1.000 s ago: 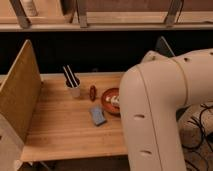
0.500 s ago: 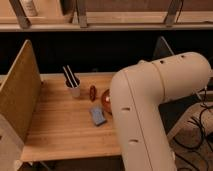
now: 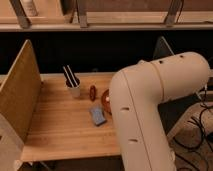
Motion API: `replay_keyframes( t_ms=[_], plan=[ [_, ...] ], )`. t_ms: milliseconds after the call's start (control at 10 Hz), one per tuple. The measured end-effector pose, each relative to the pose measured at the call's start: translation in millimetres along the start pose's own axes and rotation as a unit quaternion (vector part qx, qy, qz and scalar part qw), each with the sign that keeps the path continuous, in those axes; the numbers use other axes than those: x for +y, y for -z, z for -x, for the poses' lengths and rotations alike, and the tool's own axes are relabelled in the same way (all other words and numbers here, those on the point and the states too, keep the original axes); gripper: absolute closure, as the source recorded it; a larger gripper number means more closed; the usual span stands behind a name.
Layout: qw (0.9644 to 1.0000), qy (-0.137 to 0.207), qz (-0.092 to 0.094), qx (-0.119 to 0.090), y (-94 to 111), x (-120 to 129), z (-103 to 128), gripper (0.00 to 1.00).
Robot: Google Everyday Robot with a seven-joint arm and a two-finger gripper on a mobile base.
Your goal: Drag the ceramic bowl in a circle
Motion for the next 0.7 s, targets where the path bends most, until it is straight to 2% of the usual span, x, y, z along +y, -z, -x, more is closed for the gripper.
replay_keyframes(
  t_ms=[200, 500, 700],
  plan=[
    [0.9998, 0.004, 0.018, -0.002, -15, 12, -5, 0.2],
    [0.9996, -0.001, 0.026, -0.007, -29, 20, -6, 0.2],
    [0.9996, -0.007, 0.025, -0.01, -35, 22, -6, 0.2]
  ],
)
